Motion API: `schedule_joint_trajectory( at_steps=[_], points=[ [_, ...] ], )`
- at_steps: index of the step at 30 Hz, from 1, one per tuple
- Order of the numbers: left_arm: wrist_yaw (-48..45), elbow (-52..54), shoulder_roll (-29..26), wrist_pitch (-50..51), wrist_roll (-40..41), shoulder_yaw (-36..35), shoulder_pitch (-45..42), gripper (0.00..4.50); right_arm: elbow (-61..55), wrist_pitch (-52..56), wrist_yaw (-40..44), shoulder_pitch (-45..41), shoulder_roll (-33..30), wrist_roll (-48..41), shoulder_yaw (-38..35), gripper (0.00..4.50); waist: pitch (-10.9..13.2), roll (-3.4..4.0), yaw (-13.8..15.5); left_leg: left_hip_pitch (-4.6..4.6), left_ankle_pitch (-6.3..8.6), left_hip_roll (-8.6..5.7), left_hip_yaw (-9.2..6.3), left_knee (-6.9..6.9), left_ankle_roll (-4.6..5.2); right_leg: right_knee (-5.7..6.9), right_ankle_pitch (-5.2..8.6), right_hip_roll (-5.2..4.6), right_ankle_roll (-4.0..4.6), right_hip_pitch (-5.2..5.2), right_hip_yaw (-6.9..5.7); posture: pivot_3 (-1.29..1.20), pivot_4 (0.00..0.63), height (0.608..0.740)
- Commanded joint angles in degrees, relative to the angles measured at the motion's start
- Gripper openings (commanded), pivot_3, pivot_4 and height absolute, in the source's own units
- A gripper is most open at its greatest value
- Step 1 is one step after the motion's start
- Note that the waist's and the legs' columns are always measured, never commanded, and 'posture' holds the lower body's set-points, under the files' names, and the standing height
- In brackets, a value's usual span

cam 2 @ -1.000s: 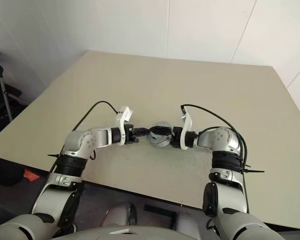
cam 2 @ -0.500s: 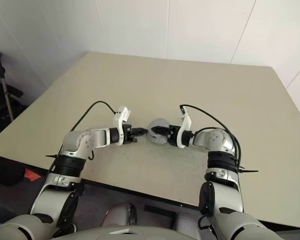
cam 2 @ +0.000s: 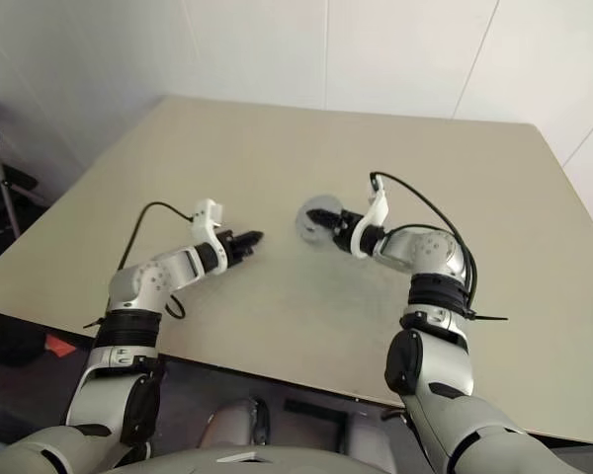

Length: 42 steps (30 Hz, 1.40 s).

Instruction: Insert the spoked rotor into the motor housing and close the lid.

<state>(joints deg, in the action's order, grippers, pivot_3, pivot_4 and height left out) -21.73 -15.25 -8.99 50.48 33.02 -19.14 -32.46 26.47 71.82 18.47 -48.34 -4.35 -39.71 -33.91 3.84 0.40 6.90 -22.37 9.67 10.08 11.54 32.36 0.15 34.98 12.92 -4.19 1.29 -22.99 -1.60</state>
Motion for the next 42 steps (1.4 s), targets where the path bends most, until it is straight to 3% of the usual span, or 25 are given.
schedule_joint_trajectory(
  at_steps=[1,3,9,14,16,20,26,42],
  points=[
    [2.4,4.6,-0.5,0.7,4.0,-3.8,-1.4,0.18,-2.9,0.6,-1.4,-3.6,2.3,-5.2,-1.1,2.10,0.0,0.00,0.1,-0.10,0.07,0.00,0.00,0.00,0.14,0.04,0.01,0.00,0.02,-0.10,-0.04,0.00,0.000,0.740],
    [2.4,6.3,-0.5,3.3,7.8,-5.7,-1.6,0.59,-4.2,1.6,-2.0,-3.8,3.3,-6.4,-0.6,2.10,0.0,0.00,0.2,-0.28,0.14,0.00,-0.02,0.05,0.53,0.07,0.05,0.00,0.10,-0.22,-0.11,0.00,0.000,0.740],
    [2.5,9.2,-0.9,7.1,13.5,-7.3,-0.5,2.45,-4.5,3.1,-3.2,-4.5,3.7,-8.5,-0.2,2.10,0.0,0.00,0.4,-0.87,0.33,-0.01,-0.14,0.72,0.84,0.17,0.05,-0.05,0.09,-0.43,-0.25,0.00,0.000,0.740],
    [4.4,8.7,0.2,8.4,17.1,-9.1,0.2,4.08,-4.4,5.0,-3.0,-5.0,3.2,-10.2,0.1,2.10,0.0,-0.01,0.3,-0.72,0.30,0.04,-0.14,0.77,0.48,0.25,0.02,-0.07,0.02,-0.31,-0.23,0.00,0.000,0.740],
    [4.9,7.8,1.1,10.7,20.8,-10.7,-0.1,4.48,-6.2,7.4,-1.4,-4.8,2.9,-12.0,1.0,2.10,0.0,-0.01,0.3,-0.71,0.16,0.08,-0.15,0.77,0.27,0.31,0.02,-0.06,0.01,-0.31,-0.23,0.00,0.000,0.740],
    [3.7,10.0,2.6,15.9,28.8,-11.0,0.1,4.48,-8.1,10.1,-0.1,-3.7,2.6,-13.4,2.7,2.10,0.0,-0.03,0.4,-0.61,-0.01,0.07,-0.18,0.80,0.03,0.53,0.01,-0.06,0.01,-0.29,-0.21,0.00,0.000,0.740],
    [3.4,9.8,3.0,18.8,34.5,-9.2,-0.6,4.48,-11.2,13.7,0.6,-2.7,3.4,-16.9,2.9,2.10,0.0,-0.03,0.4,-0.55,-0.08,0.07,-0.20,0.85,-0.06,0.66,0.00,-0.06,-0.01,-0.27,-0.19,0.00,0.000,0.740],
    [2.1,9.1,3.8,17.6,39.5,-5.2,-1.5,4.48,-13.3,15.0,0.1,0.3,4.1,-17.5,5.1,2.10,0.0,-0.04,0.5,-0.58,-0.09,0.05,-0.21,0.89,-0.06,0.66,-0.13,-0.06,-0.23,-0.27,-0.19,0.00,0.000,0.740]
  ],
)
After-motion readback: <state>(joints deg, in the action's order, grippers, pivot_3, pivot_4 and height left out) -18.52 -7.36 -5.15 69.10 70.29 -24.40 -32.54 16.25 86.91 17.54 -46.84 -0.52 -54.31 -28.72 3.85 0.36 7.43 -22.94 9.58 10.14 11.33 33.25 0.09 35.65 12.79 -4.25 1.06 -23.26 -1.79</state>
